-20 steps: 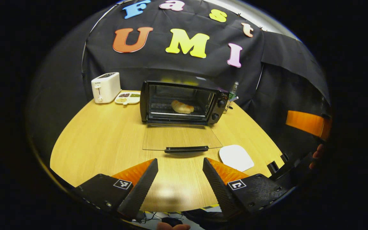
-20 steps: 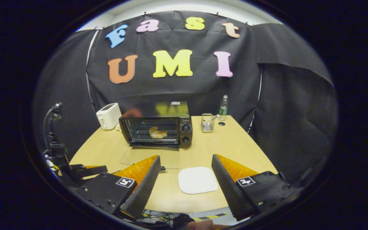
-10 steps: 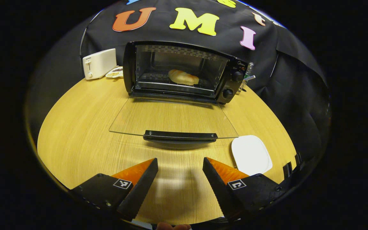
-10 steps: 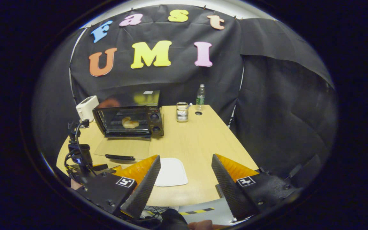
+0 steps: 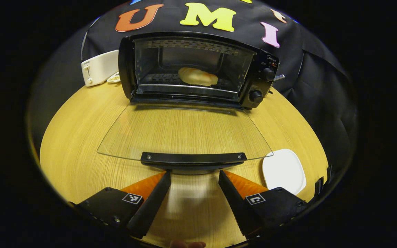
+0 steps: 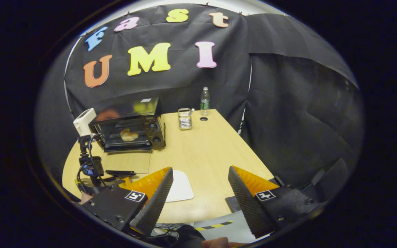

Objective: Open the electric oven with the left hand, put the food in, and close the electric oven.

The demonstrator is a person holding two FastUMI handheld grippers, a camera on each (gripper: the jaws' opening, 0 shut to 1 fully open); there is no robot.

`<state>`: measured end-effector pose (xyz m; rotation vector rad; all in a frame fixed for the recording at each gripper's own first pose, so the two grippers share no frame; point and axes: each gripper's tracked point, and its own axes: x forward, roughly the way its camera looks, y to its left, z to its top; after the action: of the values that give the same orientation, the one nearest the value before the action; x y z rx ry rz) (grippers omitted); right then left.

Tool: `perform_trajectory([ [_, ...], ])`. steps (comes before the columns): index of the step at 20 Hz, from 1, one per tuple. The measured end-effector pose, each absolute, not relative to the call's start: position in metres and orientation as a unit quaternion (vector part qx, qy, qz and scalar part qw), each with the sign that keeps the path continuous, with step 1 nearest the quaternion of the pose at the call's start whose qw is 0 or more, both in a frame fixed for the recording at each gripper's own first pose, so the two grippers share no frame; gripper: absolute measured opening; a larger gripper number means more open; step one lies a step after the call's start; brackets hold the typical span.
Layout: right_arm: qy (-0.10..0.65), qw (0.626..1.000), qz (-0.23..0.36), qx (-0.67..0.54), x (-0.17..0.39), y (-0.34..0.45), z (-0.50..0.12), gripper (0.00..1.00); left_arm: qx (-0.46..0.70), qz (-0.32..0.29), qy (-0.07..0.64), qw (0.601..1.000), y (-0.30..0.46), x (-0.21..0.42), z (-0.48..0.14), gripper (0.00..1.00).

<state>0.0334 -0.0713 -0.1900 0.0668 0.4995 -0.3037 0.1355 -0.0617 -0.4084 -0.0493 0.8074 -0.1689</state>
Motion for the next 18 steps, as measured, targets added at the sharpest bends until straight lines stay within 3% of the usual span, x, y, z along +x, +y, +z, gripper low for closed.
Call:
perform_trajectory([
  [6,0.234,0.962,-0.137,0.041,0.033,-0.051,-0.182,0.97,-0.026,-0.088,0.346,0.934,-0.062,0.144,-0.362,0.93],
  [13,0.210,0.966,-0.129,0.075,0.031,-0.026,-0.166,0.97,-0.025,-0.117,0.229,0.966,-0.069,0.200,-0.238,0.93],
  [18,0.167,0.978,-0.111,0.064,0.033,-0.008,-0.123,0.97,-0.036,-0.132,0.134,0.981,-0.049,0.189,-0.121,0.93],
])
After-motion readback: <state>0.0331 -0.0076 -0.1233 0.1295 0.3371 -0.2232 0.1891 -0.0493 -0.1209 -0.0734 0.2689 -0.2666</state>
